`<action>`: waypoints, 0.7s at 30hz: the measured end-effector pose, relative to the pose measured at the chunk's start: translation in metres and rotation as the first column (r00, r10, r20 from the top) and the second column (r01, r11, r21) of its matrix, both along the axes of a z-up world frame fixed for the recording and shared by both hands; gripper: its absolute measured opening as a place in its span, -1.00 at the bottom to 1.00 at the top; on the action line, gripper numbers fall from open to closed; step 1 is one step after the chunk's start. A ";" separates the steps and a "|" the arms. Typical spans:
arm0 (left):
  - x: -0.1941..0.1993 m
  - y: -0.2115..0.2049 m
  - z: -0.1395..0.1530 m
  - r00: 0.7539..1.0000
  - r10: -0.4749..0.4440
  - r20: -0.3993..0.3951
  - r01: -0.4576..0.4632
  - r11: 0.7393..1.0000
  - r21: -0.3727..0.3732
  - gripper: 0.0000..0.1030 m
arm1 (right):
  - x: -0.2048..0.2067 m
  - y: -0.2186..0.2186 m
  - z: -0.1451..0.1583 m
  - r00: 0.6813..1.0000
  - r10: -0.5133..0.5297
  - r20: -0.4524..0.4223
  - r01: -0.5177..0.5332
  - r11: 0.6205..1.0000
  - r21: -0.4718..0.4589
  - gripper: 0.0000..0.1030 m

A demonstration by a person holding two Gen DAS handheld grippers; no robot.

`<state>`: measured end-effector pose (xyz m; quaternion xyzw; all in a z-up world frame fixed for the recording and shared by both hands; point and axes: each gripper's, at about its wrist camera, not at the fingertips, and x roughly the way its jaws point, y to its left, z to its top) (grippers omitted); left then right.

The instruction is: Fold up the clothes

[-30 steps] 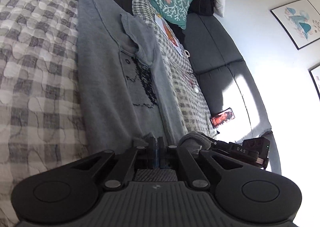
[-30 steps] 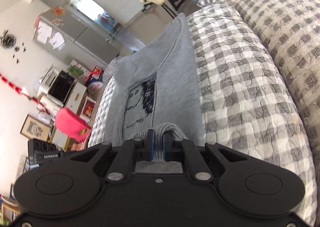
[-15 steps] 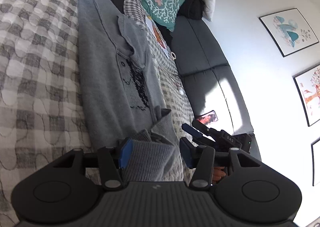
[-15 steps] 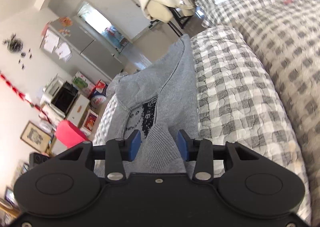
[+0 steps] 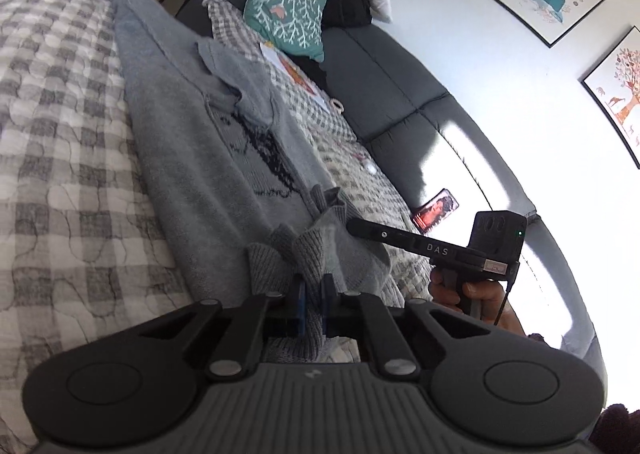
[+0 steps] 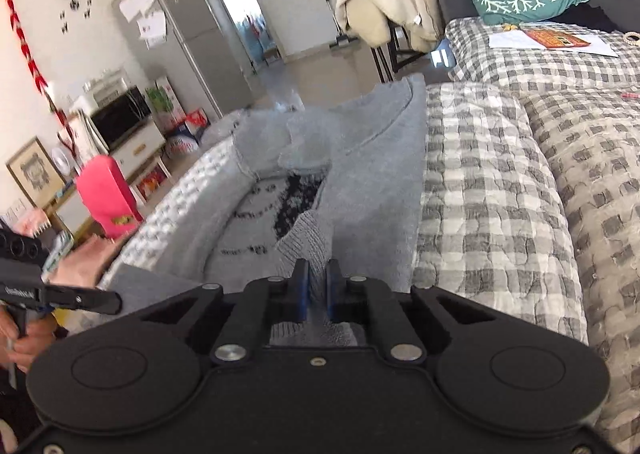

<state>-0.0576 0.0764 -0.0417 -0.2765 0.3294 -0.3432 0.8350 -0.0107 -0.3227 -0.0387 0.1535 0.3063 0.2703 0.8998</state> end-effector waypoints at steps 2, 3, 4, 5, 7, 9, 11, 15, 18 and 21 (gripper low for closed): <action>-0.006 0.006 0.004 0.996 0.077 0.047 -0.078 0.997 0.000 -0.90 | 0.000 -0.008 0.001 0.999 -0.054 0.001 0.054 0.998 0.034 -0.82; -0.008 0.009 0.005 0.993 0.106 0.056 -0.107 0.994 0.007 -0.89 | 0.003 -0.009 -0.001 0.997 -0.077 -0.016 0.077 0.997 0.017 -0.82; -0.005 0.009 0.003 0.992 0.124 0.038 -0.125 0.992 0.026 -0.85 | 0.008 -0.010 -0.004 0.994 -0.096 -0.043 0.095 0.995 -0.026 -0.82; -0.003 0.008 0.001 0.990 0.141 0.020 -0.142 0.989 0.047 -0.85 | 0.013 -0.010 -0.008 0.991 -0.112 -0.067 0.108 0.992 -0.065 -0.82; 0.002 0.007 -0.008 0.989 0.137 -0.053 -0.131 0.987 0.093 -0.71 | 0.016 -0.005 -0.016 0.988 -0.125 -0.092 0.115 0.988 -0.106 -0.78; 0.002 0.011 -0.011 0.988 0.134 -0.072 -0.129 0.989 0.066 -0.43 | 0.015 -0.006 -0.015 0.986 -0.134 -0.098 0.123 0.987 -0.106 -0.70; 0.003 0.015 -0.008 0.989 0.127 -0.071 -0.124 0.991 0.047 -0.13 | 0.012 -0.010 -0.010 0.989 -0.127 -0.073 0.122 0.989 -0.079 -0.43; 0.013 0.015 -0.002 0.991 0.126 -0.054 -0.122 0.990 0.076 -0.09 | 0.017 -0.010 -0.011 0.996 -0.067 -0.061 0.064 0.997 -0.053 -0.36; 0.026 0.010 -0.002 0.992 0.107 -0.071 -0.102 0.992 0.079 -0.06 | 0.021 0.002 -0.013 0.999 -0.029 -0.046 0.025 0.996 -0.082 -0.38; 0.029 0.004 -0.007 0.991 0.101 -0.088 -0.096 0.994 0.054 -0.18 | 0.016 0.012 -0.007 0.997 0.073 -0.003 -0.073 0.995 -0.073 -0.78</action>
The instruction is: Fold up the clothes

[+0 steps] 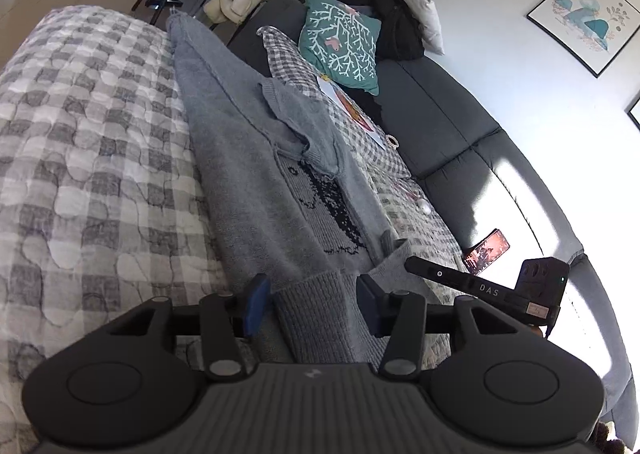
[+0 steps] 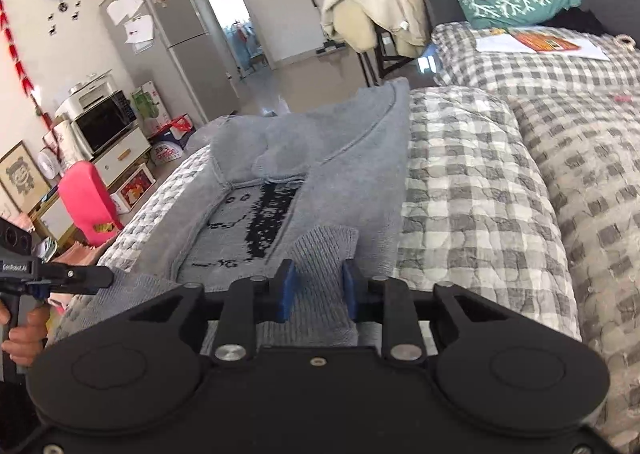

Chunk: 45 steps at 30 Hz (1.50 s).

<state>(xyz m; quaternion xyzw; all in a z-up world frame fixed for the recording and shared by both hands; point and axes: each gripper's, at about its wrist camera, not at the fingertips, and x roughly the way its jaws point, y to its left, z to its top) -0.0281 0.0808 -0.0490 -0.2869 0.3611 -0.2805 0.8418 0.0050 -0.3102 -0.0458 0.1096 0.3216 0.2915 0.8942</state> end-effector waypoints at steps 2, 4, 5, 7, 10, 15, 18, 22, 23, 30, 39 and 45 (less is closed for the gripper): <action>-0.002 -0.004 0.000 1.000 -0.021 0.010 0.021 1.000 -0.001 -0.38 | -0.004 -0.003 0.007 0.995 0.095 -0.009 -0.095 0.993 0.065 -0.82; -0.006 -0.008 0.003 0.998 -0.046 0.044 0.045 0.999 0.009 -0.71 | -0.003 -0.011 0.013 0.983 0.182 -0.039 -0.173 0.970 0.171 -0.83; -0.007 -0.008 0.004 0.998 -0.040 0.056 0.040 0.999 0.008 -0.73 | 0.001 -0.016 0.014 0.974 0.211 -0.081 -0.185 0.950 0.252 -0.83; -0.008 -0.005 0.005 0.997 -0.022 0.074 0.022 1.000 -0.001 -0.75 | 0.011 -0.026 0.014 0.951 0.267 -0.155 -0.187 0.898 0.399 -0.83; -0.006 -0.001 0.007 0.995 0.014 0.096 -0.013 1.000 -0.004 -0.77 | 0.033 -0.031 0.007 0.943 0.196 -0.269 -0.072 0.909 0.411 -0.83; 0.007 -0.003 0.008 0.995 0.033 0.092 -0.035 0.999 0.014 -0.81 | 0.059 -0.022 -0.003 0.957 -0.033 -0.288 0.084 0.983 0.166 -0.69; 0.012 -0.006 0.008 0.999 -0.005 0.048 0.004 1.000 0.015 -0.61 | 0.050 -0.008 0.014 0.985 -0.113 -0.129 0.112 0.994 -0.013 -0.27; 0.014 -0.010 0.019 0.995 -0.062 0.082 0.058 0.997 0.058 -0.49 | 0.026 0.015 0.041 1.000 0.003 0.006 -0.002 0.988 -0.155 -0.23; 0.016 -0.012 0.025 0.991 -0.093 0.100 0.085 0.993 0.078 -0.47 | 0.024 0.019 0.045 1.000 0.007 -0.009 -0.009 0.983 -0.184 -0.23; 0.050 -0.076 0.051 0.897 -0.418 0.142 0.381 0.895 0.231 -0.10 | 0.029 0.015 0.030 0.992 0.004 -0.127 -0.019 0.993 -0.115 -0.23; 0.091 -0.128 0.018 0.810 -0.585 0.037 0.548 0.778 0.307 -0.13 | 0.019 0.002 0.027 0.994 0.055 -0.099 -0.063 0.995 -0.081 -0.22; 0.109 -0.138 0.010 0.787 -0.615 0.048 0.579 0.762 0.290 -0.13 | 0.034 0.015 0.017 0.994 0.089 -0.070 -0.095 0.991 -0.094 -0.23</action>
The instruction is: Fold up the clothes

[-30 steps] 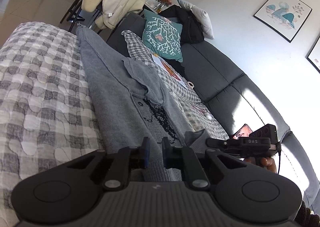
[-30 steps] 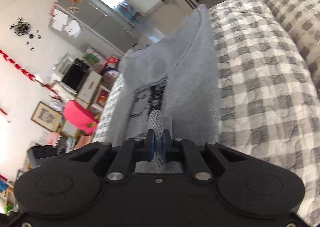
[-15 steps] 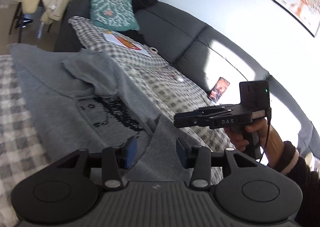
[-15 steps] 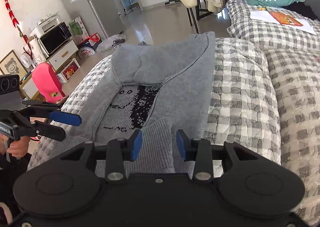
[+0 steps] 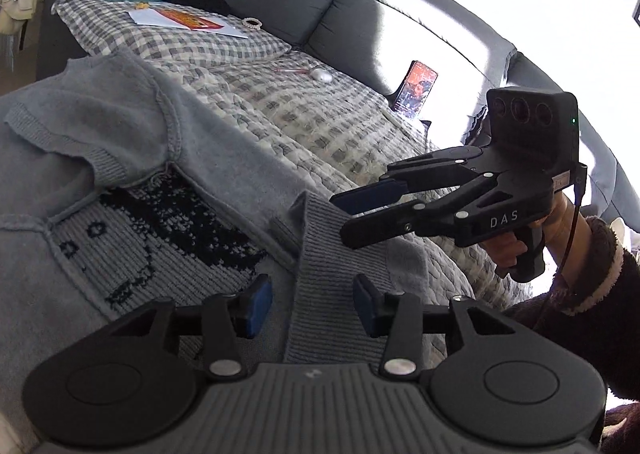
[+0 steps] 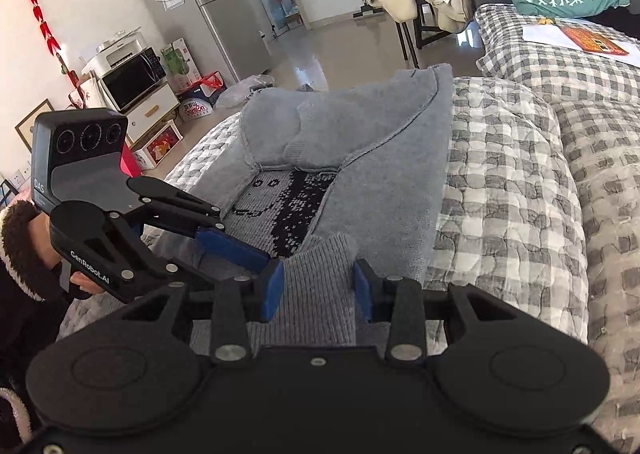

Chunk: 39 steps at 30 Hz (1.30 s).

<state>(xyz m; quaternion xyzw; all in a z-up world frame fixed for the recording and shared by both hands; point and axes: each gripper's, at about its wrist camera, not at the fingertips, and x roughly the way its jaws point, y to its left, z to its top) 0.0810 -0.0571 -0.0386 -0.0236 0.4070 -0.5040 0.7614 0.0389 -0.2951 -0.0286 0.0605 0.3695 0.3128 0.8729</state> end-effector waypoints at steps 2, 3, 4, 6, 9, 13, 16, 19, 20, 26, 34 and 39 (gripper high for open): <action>0.004 -0.001 -0.004 1.000 -0.018 -0.024 0.017 1.000 -0.024 -0.13 | 0.004 0.003 -0.001 0.999 0.037 -0.006 -0.037 0.999 0.004 -0.78; 0.004 -0.001 -0.004 0.999 -0.026 -0.027 0.025 0.999 -0.032 -0.13 | 0.004 0.001 -0.001 0.998 0.056 -0.018 -0.055 0.998 0.030 -0.83; 0.004 -0.001 -0.004 0.999 -0.034 -0.029 0.033 0.999 -0.039 -0.13 | 0.004 -0.001 -0.001 0.997 0.075 -0.028 -0.074 0.996 0.059 -0.83; 0.003 -0.002 -0.005 0.997 -0.064 -0.032 0.063 0.997 -0.048 -0.13 | 0.003 -0.009 0.004 0.993 0.113 -0.032 -0.107 0.985 0.132 -0.83; 0.000 -0.005 -0.005 0.992 -0.126 -0.032 0.124 0.991 -0.054 -0.13 | -0.002 -0.022 0.013 0.988 0.154 -0.017 -0.145 0.959 0.245 -0.83; 0.001 -0.001 -0.006 0.987 -0.149 -0.055 0.144 0.985 -0.090 -0.39 | -0.003 -0.035 0.021 0.988 0.151 -0.007 -0.141 0.937 0.319 -0.83; -0.003 0.003 -0.005 0.982 -0.179 -0.053 0.170 0.975 -0.143 -0.93 | 0.005 -0.037 0.014 0.992 0.117 -0.055 -0.094 0.947 0.306 -0.83; -0.009 0.005 -0.003 0.990 -0.140 -0.006 0.137 0.976 -0.169 -0.96 | 0.019 -0.038 -0.003 0.991 0.021 -0.132 0.015 0.965 0.261 -0.64; -0.009 0.006 -0.001 0.994 -0.105 0.004 0.104 0.978 -0.183 -0.96 | 0.023 -0.040 -0.007 0.987 -0.032 -0.158 0.069 0.970 0.232 -0.35; 0.009 0.009 0.000 0.999 0.030 -0.010 -0.032 0.978 -0.208 -0.96 | 0.026 -0.058 -0.013 0.975 -0.115 -0.189 0.161 0.955 0.248 -0.11; 0.018 0.001 -0.014 1.000 0.030 -0.006 -0.031 0.993 -0.116 -0.93 | 0.026 -0.047 -0.018 0.982 -0.085 -0.171 0.120 0.971 0.206 -0.11; 0.010 0.002 -0.009 1.000 0.005 0.021 -0.003 0.994 -0.112 -0.93 | 0.023 -0.034 -0.011 0.989 -0.048 -0.138 0.075 0.977 0.201 -0.85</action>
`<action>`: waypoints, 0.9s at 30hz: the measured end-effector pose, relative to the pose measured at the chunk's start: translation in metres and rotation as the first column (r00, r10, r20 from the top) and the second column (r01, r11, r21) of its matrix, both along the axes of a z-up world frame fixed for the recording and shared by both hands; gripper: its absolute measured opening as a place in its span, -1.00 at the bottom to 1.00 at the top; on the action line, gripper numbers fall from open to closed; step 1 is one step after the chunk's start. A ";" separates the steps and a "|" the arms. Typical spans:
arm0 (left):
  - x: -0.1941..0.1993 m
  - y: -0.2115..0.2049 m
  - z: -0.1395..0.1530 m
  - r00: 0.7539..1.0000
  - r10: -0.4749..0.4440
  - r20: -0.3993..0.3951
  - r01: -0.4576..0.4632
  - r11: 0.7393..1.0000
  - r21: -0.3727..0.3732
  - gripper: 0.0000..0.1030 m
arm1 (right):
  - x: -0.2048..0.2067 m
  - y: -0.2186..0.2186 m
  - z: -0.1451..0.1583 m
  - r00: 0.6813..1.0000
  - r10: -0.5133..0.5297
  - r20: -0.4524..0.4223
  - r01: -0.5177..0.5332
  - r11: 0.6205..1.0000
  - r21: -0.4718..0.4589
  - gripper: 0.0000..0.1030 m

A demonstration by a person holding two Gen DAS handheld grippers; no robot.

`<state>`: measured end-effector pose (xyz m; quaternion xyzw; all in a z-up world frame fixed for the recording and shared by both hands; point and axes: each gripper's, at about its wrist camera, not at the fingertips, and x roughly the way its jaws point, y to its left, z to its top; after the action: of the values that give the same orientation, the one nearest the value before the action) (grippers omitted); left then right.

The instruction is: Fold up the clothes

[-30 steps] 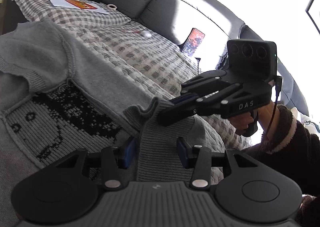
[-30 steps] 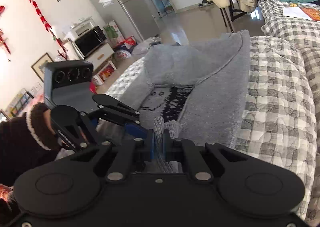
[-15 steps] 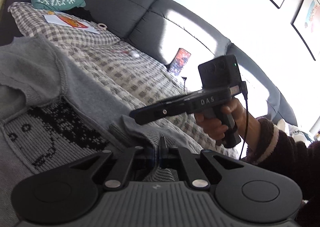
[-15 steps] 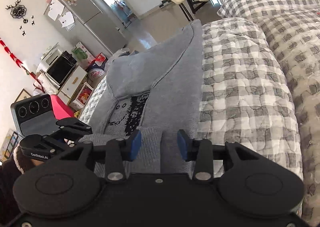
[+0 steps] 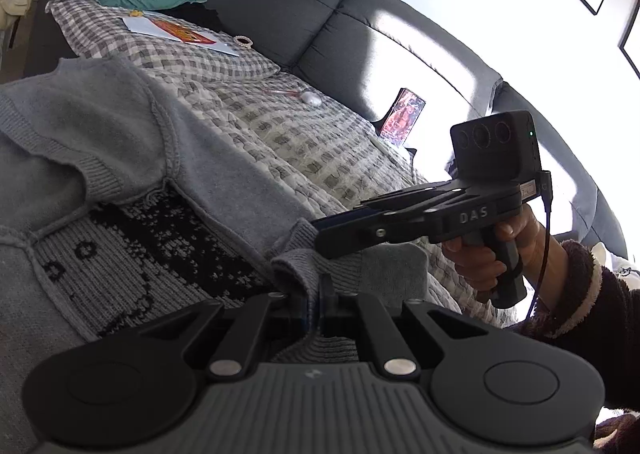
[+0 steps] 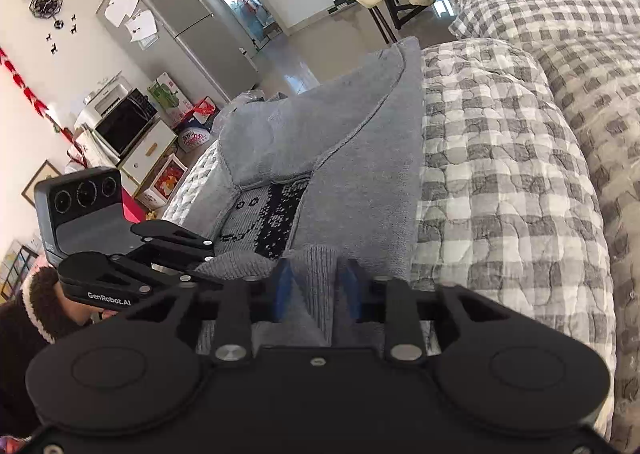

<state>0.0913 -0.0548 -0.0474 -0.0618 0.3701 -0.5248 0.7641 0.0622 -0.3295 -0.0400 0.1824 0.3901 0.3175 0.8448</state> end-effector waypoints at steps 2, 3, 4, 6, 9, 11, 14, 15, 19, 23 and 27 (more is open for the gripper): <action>0.001 0.003 0.003 1.000 0.006 0.001 -0.006 1.000 -0.020 -0.93 | 0.000 -0.008 0.005 1.000 -0.001 -0.006 0.001 0.998 0.063 -0.85; 0.002 0.005 0.005 1.000 0.017 0.002 -0.016 0.999 -0.033 -0.92 | 0.003 -0.014 0.002 0.999 -0.027 -0.035 0.030 0.995 0.097 -0.85; 0.003 0.006 0.005 1.000 0.026 0.003 -0.026 0.999 -0.036 -0.92 | 0.006 -0.021 0.000 0.997 -0.053 -0.064 0.061 0.990 0.130 -0.85; 0.006 0.004 0.001 0.999 0.044 -0.003 -0.044 0.999 -0.013 -0.91 | 0.013 -0.034 -0.013 0.980 -0.120 -0.160 0.148 0.972 0.180 -0.85; 0.009 -0.002 -0.011 0.998 0.067 -0.014 -0.066 0.997 0.040 -0.86 | 0.024 -0.044 -0.041 0.936 -0.191 -0.296 0.261 0.941 0.216 -0.85; 0.008 -0.002 -0.011 0.997 0.080 -0.019 -0.079 0.996 0.030 -0.84 | 0.024 -0.048 -0.043 0.928 -0.193 -0.319 0.282 0.923 0.260 -0.69; 0.004 0.004 0.001 0.993 0.113 -0.030 -0.111 0.993 0.050 -0.42 | 0.020 -0.048 -0.033 0.943 -0.172 -0.286 0.249 0.932 0.262 -0.22; -0.004 0.010 0.010 0.990 0.143 -0.009 -0.142 0.988 0.068 -0.26 | 0.019 -0.048 -0.031 0.947 -0.160 -0.278 0.236 0.936 0.263 -0.21; -0.022 0.038 0.033 0.968 0.249 -0.022 -0.245 0.962 0.118 -0.22 | 0.014 -0.036 -0.021 0.964 -0.140 -0.228 0.183 0.966 0.183 -0.20; -0.040 0.077 0.046 0.909 0.402 -0.106 -0.382 0.908 0.174 -0.14 | 0.010 -0.022 -0.015 0.976 -0.109 -0.190 0.132 0.985 0.111 -0.20; -0.062 0.105 0.044 0.863 0.469 -0.190 -0.436 0.880 0.190 -0.11 | 0.004 -0.012 -0.008 0.985 -0.063 -0.163 0.078 0.993 0.086 -0.20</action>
<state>0.0296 0.0500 -0.0037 -0.1533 0.4672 -0.2923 0.8202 0.0657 -0.3417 -0.0483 0.2596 0.4351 0.2894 0.8121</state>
